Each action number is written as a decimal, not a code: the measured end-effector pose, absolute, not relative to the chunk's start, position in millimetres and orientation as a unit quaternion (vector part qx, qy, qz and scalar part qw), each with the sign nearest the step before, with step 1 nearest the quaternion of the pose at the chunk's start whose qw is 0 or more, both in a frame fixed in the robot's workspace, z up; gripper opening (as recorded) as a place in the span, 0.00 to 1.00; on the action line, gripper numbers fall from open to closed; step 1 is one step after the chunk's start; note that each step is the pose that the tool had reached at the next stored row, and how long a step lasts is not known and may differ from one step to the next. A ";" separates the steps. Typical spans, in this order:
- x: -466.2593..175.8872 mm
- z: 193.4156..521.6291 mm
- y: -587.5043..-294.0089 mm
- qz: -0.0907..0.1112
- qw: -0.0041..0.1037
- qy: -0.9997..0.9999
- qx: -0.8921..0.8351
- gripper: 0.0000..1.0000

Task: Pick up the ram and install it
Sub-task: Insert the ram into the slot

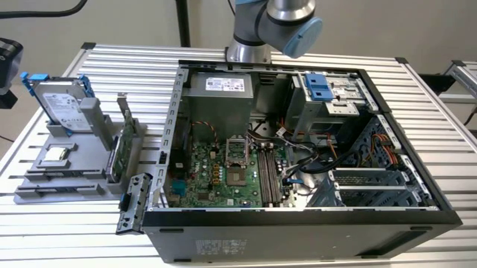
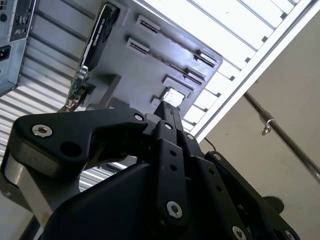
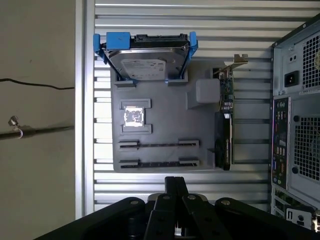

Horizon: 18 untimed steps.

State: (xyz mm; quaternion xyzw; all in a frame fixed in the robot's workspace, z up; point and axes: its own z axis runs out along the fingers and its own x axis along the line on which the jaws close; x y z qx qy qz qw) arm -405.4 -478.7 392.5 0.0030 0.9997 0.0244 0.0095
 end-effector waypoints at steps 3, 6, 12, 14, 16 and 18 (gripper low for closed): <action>-405.4 392.5 -478.7 0.024 0.010 1.000 0.002 0.00; -405.4 392.5 -478.7 0.024 0.009 1.000 0.001 0.00; -405.4 392.5 -478.7 0.025 0.009 1.000 -0.011 0.00; -405.4 392.4 -478.7 0.025 0.009 1.000 -0.017 0.00; -405.4 392.4 -478.7 0.025 0.009 0.999 -0.022 0.00; -405.4 392.5 -478.7 0.025 0.009 0.999 -0.027 0.00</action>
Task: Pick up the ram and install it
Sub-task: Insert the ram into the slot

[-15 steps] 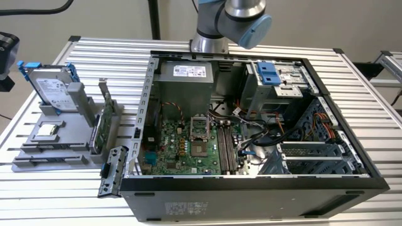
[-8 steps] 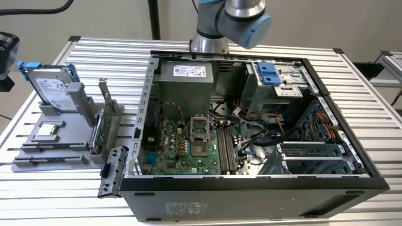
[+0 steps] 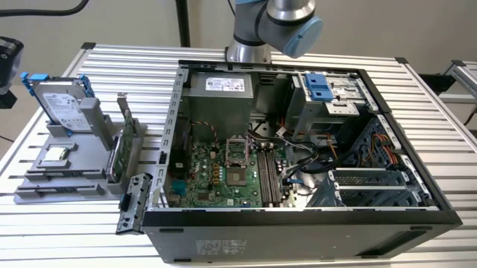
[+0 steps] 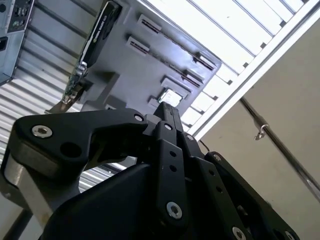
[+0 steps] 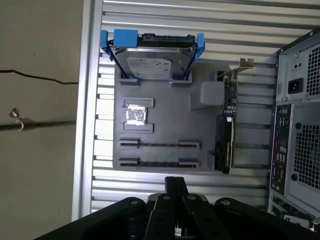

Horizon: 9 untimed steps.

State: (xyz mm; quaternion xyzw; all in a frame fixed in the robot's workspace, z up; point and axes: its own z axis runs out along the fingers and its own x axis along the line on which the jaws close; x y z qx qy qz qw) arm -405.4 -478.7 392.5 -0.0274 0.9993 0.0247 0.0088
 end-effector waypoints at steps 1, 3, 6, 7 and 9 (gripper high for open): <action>-405.4 392.5 -478.7 0.025 0.009 0.999 -0.030 0.00; -405.4 392.5 -478.7 0.025 0.009 0.999 -0.035 0.00; -405.4 392.5 -478.7 0.025 0.008 0.999 -0.043 0.00; -405.4 392.4 -478.7 0.025 0.008 0.999 -0.046 0.00; -405.4 392.5 -478.7 0.025 0.008 0.998 -0.051 0.00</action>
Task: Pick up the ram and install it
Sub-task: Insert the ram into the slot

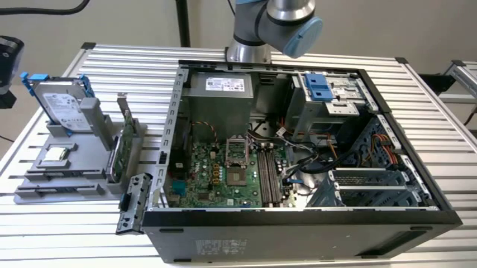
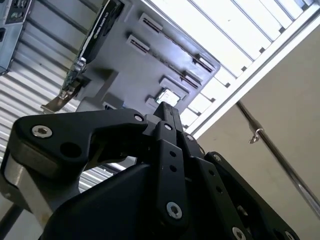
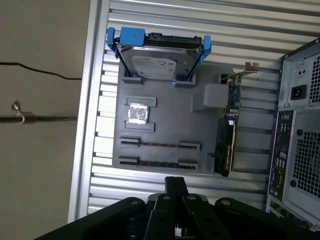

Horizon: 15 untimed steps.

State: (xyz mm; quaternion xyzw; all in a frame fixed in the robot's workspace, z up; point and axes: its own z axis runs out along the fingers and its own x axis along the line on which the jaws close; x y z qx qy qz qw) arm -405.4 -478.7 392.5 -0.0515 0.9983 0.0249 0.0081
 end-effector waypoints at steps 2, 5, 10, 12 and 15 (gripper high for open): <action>-405.4 392.5 -478.7 0.025 0.008 0.998 -0.057 0.00; -405.4 392.5 -478.7 0.025 0.008 0.998 -0.066 0.00; -405.4 392.5 -478.7 0.025 0.007 0.996 -0.079 0.00; -405.4 392.5 -478.7 0.025 0.007 0.996 -0.085 0.00; -405.4 392.4 -478.7 0.025 0.007 0.995 -0.092 0.00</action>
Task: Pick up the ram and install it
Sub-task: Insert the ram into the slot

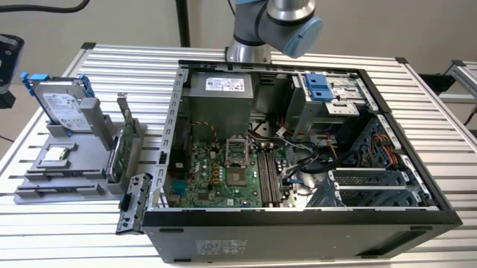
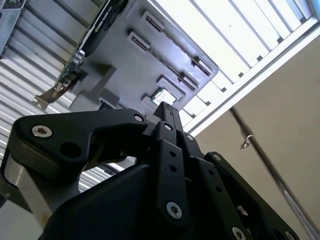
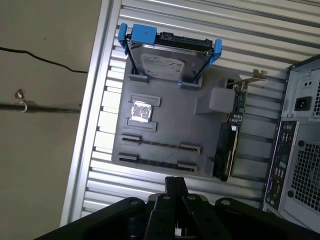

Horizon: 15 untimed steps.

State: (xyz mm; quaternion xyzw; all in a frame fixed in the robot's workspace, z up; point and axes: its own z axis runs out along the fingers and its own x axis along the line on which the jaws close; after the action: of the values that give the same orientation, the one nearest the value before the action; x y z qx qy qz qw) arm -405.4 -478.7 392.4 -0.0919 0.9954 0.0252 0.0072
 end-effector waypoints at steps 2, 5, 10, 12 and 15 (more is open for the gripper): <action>-405.4 392.5 -478.7 0.025 0.007 0.995 -0.093 0.00; -405.4 392.5 -478.7 0.025 0.007 0.996 -0.090 0.00; -405.4 392.1 -478.7 0.025 0.008 0.998 -0.057 0.00; -405.4 392.1 -478.7 0.025 0.008 0.999 -0.043 0.00; -405.4 391.8 -478.7 0.025 0.009 0.999 -0.020 0.00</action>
State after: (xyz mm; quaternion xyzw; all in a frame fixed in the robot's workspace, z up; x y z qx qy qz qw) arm -405.4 -478.7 391.8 -0.0197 0.9995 0.0246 0.0090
